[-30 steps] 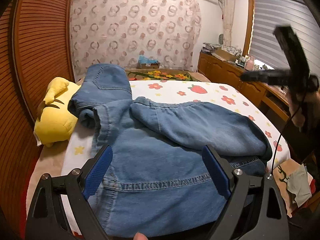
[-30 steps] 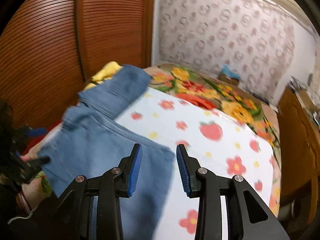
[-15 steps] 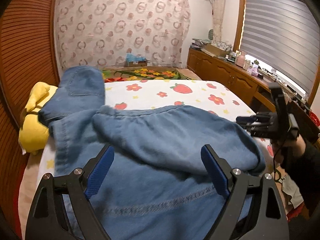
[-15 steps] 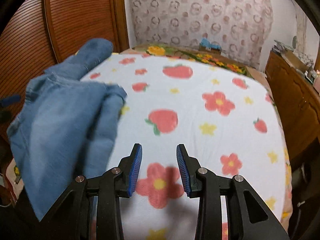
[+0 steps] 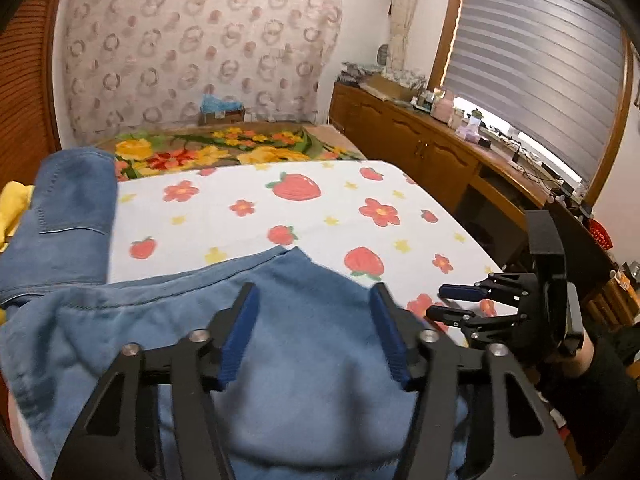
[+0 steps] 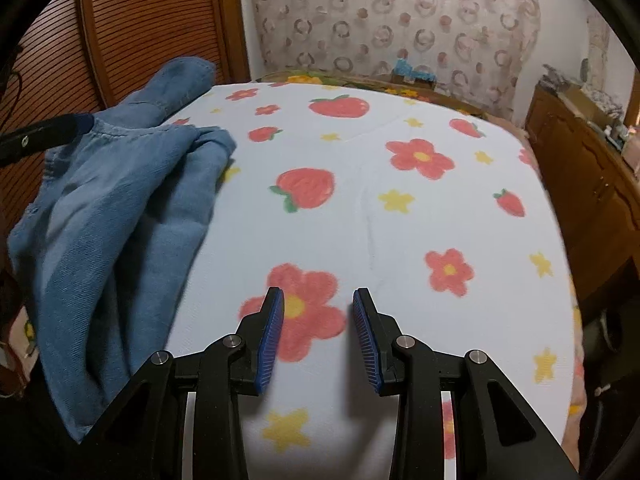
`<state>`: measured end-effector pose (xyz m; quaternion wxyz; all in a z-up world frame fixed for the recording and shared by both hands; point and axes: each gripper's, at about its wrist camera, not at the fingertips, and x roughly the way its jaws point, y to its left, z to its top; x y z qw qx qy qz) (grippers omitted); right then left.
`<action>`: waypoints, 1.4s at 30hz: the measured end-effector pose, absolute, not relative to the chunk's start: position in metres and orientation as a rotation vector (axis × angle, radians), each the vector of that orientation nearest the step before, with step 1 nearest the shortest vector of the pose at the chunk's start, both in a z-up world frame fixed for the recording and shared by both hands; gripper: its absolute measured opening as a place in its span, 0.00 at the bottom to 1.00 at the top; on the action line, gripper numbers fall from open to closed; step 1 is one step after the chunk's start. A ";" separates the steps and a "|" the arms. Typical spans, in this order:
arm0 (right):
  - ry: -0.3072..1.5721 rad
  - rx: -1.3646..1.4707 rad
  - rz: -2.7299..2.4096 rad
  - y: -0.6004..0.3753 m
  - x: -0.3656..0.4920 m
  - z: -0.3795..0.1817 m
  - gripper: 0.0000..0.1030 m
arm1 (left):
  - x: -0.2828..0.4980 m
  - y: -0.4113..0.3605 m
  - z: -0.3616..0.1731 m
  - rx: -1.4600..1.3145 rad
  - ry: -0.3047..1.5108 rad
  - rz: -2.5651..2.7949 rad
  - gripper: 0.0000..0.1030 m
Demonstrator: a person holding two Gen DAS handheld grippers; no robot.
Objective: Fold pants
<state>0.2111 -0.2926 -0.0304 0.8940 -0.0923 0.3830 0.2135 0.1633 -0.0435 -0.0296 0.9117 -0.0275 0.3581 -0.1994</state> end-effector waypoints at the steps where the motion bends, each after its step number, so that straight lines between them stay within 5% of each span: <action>1: 0.782 -0.206 0.427 -0.292 0.212 -0.029 0.36 | 0.168 -0.047 -0.031 -0.060 0.753 -0.414 0.51; 15: 0.759 -0.167 0.449 -0.292 0.218 -0.039 0.37 | 0.203 -0.094 -0.067 0.044 0.922 -0.377 0.51; 17: 0.758 -0.162 0.454 -0.293 0.218 -0.040 0.37 | 0.201 -0.098 -0.070 0.080 0.915 -0.362 0.43; 18: 0.758 -0.156 0.456 -0.293 0.218 -0.039 0.37 | 0.200 -0.098 -0.070 0.090 0.910 -0.357 0.30; 19: 0.758 -0.151 0.458 -0.294 0.218 -0.039 0.37 | 0.198 -0.097 -0.069 0.098 0.901 -0.355 0.07; 26: 0.757 -0.140 0.453 -0.295 0.219 -0.040 0.37 | 0.179 -0.084 -0.056 0.108 0.842 -0.374 0.01; 32: 0.757 -0.149 0.447 -0.293 0.219 -0.040 0.37 | 0.192 -0.074 -0.052 0.071 0.863 -0.349 0.03; 36: 0.756 -0.163 0.446 -0.290 0.219 -0.040 0.39 | 0.209 -0.074 -0.053 0.062 0.877 -0.329 0.46; 42: 0.755 -0.160 0.452 -0.290 0.218 -0.040 0.40 | 0.240 -0.074 -0.064 0.078 0.914 -0.291 0.47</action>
